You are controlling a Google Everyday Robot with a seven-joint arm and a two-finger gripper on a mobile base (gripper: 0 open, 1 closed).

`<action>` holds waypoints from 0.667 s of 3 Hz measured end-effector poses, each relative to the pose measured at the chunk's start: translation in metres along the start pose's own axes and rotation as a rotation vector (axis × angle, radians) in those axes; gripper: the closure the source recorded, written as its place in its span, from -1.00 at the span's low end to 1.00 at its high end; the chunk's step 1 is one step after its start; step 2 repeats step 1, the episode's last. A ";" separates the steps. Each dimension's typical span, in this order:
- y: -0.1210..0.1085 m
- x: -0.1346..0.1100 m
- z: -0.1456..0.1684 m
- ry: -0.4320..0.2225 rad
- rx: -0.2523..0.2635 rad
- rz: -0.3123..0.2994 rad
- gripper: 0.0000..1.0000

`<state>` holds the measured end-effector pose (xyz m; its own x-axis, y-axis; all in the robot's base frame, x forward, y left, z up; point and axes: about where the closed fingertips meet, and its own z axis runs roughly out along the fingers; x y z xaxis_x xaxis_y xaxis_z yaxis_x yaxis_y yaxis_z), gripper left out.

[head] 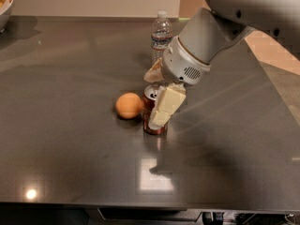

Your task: Move coke can near orange

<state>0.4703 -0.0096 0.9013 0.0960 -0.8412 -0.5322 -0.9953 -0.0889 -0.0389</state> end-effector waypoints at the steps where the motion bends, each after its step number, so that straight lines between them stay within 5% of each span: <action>1: 0.000 0.000 0.000 0.000 0.000 0.000 -1.00; 2: 0.000 0.000 0.000 0.000 0.000 0.000 -1.00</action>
Offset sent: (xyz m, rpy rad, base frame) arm 0.0000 0.0000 0.0000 0.0000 0.0000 0.0000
